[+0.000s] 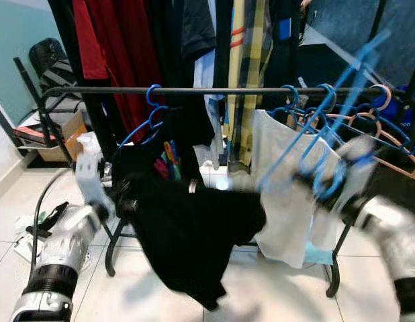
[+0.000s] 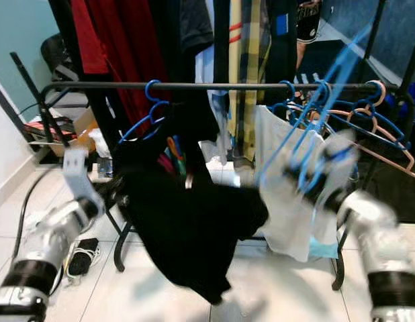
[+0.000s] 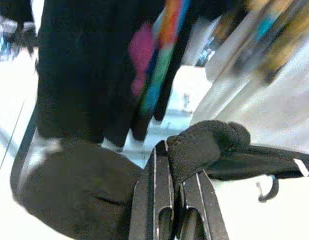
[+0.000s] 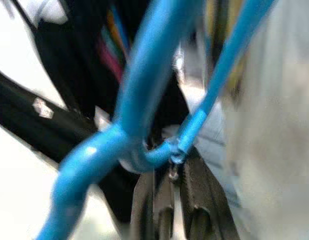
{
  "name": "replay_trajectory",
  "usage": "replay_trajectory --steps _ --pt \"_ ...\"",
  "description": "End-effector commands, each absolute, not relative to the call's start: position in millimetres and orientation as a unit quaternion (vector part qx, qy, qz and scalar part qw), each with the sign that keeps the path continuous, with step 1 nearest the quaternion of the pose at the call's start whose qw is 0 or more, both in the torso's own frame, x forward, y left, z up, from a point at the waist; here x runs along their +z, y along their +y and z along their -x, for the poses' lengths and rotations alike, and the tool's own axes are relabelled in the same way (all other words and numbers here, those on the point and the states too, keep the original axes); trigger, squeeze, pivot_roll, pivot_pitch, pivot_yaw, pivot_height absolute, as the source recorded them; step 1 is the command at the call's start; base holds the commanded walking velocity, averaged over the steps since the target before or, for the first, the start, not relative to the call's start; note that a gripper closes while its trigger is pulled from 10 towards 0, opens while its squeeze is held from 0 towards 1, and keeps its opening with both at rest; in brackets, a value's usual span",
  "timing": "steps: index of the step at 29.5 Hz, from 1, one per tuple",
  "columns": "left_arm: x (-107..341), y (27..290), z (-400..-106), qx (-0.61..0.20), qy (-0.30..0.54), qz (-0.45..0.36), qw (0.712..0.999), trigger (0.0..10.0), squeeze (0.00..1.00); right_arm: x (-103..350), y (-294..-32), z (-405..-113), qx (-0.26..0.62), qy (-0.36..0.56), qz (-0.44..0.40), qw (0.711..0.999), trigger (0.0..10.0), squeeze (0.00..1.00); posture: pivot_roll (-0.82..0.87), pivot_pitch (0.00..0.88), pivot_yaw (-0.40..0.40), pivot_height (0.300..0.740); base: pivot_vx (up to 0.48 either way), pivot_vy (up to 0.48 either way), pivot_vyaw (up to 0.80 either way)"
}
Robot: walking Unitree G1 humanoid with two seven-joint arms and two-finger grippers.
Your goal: Hang hanger
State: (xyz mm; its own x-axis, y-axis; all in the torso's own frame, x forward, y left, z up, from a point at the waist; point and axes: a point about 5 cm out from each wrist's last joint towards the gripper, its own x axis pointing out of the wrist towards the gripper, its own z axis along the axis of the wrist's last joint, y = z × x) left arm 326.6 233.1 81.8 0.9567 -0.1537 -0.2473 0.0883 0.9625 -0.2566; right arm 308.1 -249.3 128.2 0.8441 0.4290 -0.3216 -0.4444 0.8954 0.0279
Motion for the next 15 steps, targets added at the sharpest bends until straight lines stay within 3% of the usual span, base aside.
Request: replay_trajectory --steps 1,4,6,9,15 --pt "54 242 -314 -0.014 0.195 0.114 0.974 10.0 0.0 95 -255 -302 0.189 0.223 0.065 0.954 10.0 0.0 -0.1 0.0 0.051 0.74 0.0 0.0 0.0" --pt "54 242 -314 -0.014 0.195 0.114 0.974 10.0 0.0 95 -255 -302 0.189 0.223 0.065 0.954 10.0 0.0 -0.1 0.0 0.051 0.74 0.0 0.0 0.0" --pt "15 231 -292 0.01 0.268 0.124 0.955 10.0 0.0 64 -249 -294 0.178 0.248 0.019 0.952 10.0 0.0 -0.09 0.0 0.04 0.74 0.0 0.0 0.0" --pt "4 227 -286 0.017 0.28 0.137 0.95 10.0 0.0 71 -247 -300 0.178 0.207 -0.036 0.961 10.0 0.0 -0.11 0.0 0.044 0.74 0.0 0.0 0.0" --pt "-9 219 -277 -0.008 0.313 0.123 0.942 10.0 0.0 56 -251 -292 0.201 0.258 0.007 0.945 10.0 0.0 -0.11 0.0 0.043 0.74 0.0 0.0 0.0"
